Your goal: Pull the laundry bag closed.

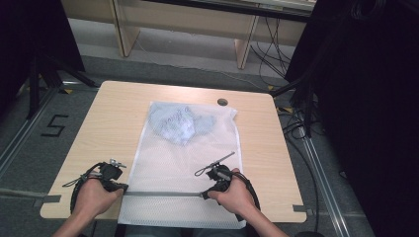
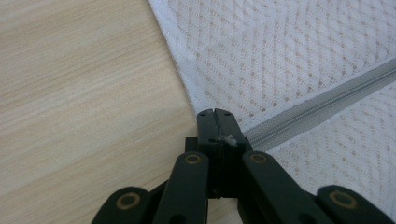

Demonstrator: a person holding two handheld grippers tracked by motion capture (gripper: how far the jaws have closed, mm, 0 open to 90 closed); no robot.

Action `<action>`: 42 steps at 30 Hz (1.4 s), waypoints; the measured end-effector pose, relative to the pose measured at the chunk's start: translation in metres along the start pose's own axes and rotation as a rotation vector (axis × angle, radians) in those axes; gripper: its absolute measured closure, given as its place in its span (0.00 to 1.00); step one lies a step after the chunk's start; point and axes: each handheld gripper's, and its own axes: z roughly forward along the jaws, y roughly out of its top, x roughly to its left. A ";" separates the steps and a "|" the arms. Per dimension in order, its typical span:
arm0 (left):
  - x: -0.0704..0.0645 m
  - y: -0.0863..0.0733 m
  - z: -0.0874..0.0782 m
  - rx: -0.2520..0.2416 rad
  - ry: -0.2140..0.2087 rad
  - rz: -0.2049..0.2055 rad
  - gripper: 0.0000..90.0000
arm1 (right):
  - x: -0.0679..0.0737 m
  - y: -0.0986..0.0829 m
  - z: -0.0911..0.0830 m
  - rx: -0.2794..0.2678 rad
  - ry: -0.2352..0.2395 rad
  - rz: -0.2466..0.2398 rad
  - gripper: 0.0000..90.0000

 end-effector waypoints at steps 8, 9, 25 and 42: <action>0.000 0.000 0.000 0.000 -0.001 -0.004 1.00 | -0.002 -0.002 -0.002 0.003 -0.002 0.018 0.97; 0.000 0.000 0.000 0.001 0.000 -0.001 1.00 | -0.004 -0.003 -0.002 -0.003 0.003 0.010 0.97; 0.000 0.000 0.000 0.002 0.001 0.000 1.00 | -0.010 -0.008 -0.009 -0.007 -0.012 0.036 0.97; 0.000 0.000 0.000 0.000 -0.002 -0.006 1.00 | -0.012 -0.010 -0.011 -0.005 -0.010 0.049 0.97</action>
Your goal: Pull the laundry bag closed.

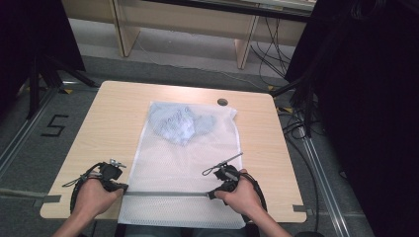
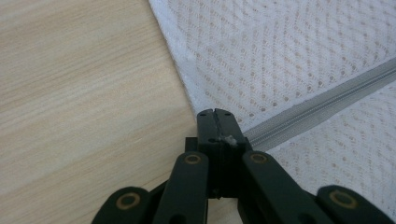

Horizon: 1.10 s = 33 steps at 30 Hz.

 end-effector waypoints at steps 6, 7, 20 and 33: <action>0.000 0.000 0.000 -0.001 -0.003 -0.003 1.00 | -0.004 -0.001 -0.003 -0.012 0.010 -0.005 0.97; 0.000 0.000 0.000 -0.002 0.000 0.001 1.00 | -0.004 -0.001 -0.003 -0.012 0.009 -0.003 0.97; 0.000 0.000 0.000 0.001 0.002 0.001 1.00 | -0.008 -0.004 -0.006 -0.018 0.016 0.012 0.97; 0.000 0.000 0.000 -0.001 -0.001 -0.001 1.00 | -0.013 -0.007 -0.009 -0.020 0.012 0.011 0.97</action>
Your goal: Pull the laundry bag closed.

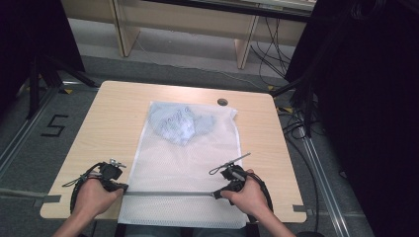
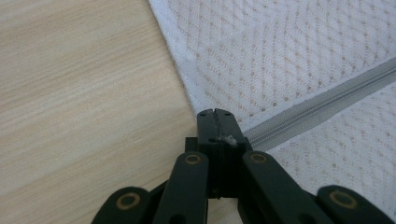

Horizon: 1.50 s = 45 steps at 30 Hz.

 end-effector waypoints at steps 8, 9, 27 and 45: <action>0.002 0.000 0.000 0.003 -0.009 0.019 1.00 | -0.001 -0.001 -0.002 0.003 -0.003 0.010 0.97; 0.001 0.000 0.000 0.002 -0.007 0.016 1.00 | -0.002 -0.002 -0.002 0.005 -0.008 0.012 0.97; 0.001 0.001 0.000 0.005 -0.011 0.024 1.00 | -0.012 -0.007 -0.009 -0.004 -0.006 0.038 0.97; 0.001 0.001 0.000 0.005 -0.011 0.024 1.00 | -0.020 -0.013 -0.016 -0.007 -0.003 0.061 0.97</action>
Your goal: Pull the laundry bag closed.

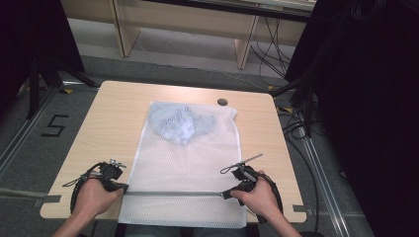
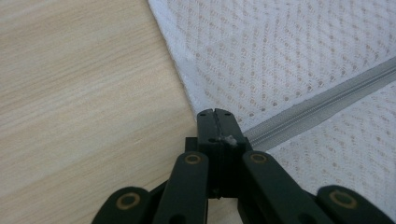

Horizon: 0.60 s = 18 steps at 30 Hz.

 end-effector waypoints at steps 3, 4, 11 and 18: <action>-0.002 0.000 -0.001 0.002 0.015 -0.013 1.00 | -0.001 -0.002 -0.001 -0.004 0.000 0.007 0.97; -0.001 0.000 -0.001 0.004 0.012 -0.010 1.00 | -0.002 -0.002 -0.002 -0.001 0.005 0.002 0.97; -0.001 0.000 0.000 -0.001 0.012 -0.004 1.00 | -0.006 -0.005 -0.003 -0.002 0.002 0.013 0.97; -0.002 0.000 -0.001 0.002 0.016 -0.013 1.00 | -0.012 -0.007 -0.005 -0.010 -0.002 0.013 0.97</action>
